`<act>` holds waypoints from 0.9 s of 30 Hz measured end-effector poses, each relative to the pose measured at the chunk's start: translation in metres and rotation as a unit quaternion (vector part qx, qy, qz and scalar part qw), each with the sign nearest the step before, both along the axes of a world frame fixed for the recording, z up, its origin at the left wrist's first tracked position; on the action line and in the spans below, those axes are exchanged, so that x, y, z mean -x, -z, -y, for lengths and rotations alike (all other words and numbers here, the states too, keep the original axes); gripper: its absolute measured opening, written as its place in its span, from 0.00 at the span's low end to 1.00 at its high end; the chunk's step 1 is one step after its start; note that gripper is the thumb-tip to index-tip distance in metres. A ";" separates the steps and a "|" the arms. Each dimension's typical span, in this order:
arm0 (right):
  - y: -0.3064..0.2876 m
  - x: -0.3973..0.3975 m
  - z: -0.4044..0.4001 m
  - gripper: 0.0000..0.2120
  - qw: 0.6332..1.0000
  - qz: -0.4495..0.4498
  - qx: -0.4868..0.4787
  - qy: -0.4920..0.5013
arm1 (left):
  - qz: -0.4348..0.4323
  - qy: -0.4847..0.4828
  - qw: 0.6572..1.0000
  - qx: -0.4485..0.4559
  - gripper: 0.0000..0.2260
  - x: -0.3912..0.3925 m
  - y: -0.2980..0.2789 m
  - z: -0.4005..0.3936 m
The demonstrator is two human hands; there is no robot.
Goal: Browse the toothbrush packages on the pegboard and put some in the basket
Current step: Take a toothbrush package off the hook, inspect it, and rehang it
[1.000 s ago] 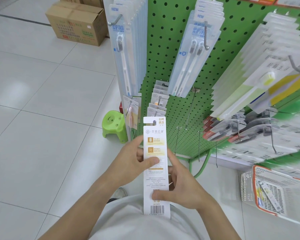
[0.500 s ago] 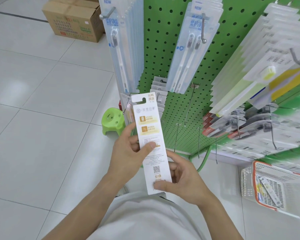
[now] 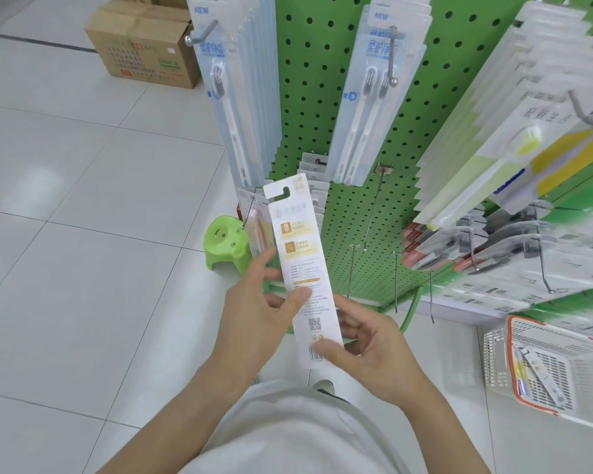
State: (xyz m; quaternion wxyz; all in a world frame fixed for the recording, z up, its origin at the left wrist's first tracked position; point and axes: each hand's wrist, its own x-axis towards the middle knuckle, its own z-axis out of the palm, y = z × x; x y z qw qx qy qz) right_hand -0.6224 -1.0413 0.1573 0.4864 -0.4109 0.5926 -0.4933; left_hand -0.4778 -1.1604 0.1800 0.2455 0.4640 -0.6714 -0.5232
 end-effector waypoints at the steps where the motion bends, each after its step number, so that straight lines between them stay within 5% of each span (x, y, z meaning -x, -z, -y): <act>1: -0.001 -0.002 0.001 0.34 0.998 -0.062 0.000 0.004 | 0.009 0.022 1.000 0.014 0.28 0.001 -0.002 -0.002; 6: 0.006 -0.007 0.000 0.37 0.970 -0.236 0.066 -0.001 | -0.024 0.079 0.996 -0.042 0.21 0.005 -0.007 -0.013; 9: 0.005 -0.009 -0.003 0.38 0.975 -0.210 0.064 -0.002 | -0.055 0.028 0.996 -0.063 0.19 0.002 0.000 -0.011; 14: 0.006 -0.015 0.001 0.20 0.990 -0.090 0.068 0.080 | -0.072 0.027 0.992 -0.102 0.13 -0.005 0.007 -0.006; 18: 0.013 -0.013 0.008 0.19 0.991 -0.017 0.025 0.131 | -0.079 0.012 0.986 -0.150 0.07 -0.002 0.008 -0.008; 27: 0.028 -0.018 0.015 0.23 0.986 -0.069 -0.028 0.147 | -0.085 -0.048 0.991 -0.090 0.07 0.013 0.012 0.023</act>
